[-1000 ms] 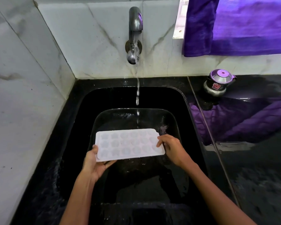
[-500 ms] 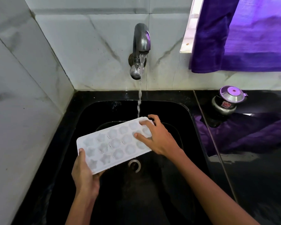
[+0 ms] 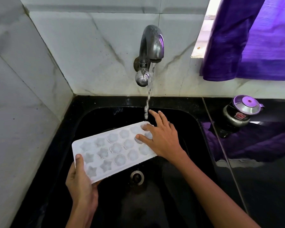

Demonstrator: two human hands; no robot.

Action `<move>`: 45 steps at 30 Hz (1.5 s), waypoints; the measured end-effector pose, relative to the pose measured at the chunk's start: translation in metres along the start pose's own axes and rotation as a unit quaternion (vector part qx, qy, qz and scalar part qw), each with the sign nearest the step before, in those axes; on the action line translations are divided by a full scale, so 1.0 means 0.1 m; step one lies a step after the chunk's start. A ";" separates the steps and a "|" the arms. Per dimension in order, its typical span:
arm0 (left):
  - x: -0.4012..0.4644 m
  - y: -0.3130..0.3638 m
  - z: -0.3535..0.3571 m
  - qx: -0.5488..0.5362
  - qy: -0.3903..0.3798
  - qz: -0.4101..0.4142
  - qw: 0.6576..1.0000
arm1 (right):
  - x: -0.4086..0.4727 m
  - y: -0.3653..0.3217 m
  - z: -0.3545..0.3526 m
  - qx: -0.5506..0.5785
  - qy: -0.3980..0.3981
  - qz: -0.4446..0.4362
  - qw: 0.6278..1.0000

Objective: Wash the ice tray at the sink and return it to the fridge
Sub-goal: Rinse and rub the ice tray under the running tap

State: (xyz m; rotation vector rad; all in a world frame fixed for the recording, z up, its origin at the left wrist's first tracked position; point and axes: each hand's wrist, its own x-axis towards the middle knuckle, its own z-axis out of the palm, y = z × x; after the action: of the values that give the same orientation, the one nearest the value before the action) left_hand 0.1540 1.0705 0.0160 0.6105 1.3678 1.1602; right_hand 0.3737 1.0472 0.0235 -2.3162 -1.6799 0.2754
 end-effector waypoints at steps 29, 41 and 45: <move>-0.13 0.09 0.01 -0.037 -0.026 0.003 0.999 | -0.07 -0.24 -0.27 -0.100 0.013 0.031 0.994; -0.03 0.06 0.14 -0.037 -0.024 0.008 0.999 | 0.03 -0.16 -0.23 -0.078 0.040 0.064 0.994; -0.02 0.08 0.11 -0.044 -0.018 0.009 0.999 | 0.00 -0.16 -0.17 0.018 0.211 0.074 0.975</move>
State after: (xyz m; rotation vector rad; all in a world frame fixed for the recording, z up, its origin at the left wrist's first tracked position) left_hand 0.1625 1.0746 0.0261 0.5790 1.2762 1.2127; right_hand 0.3640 1.0503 0.0445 -2.2723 -1.2886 -0.1498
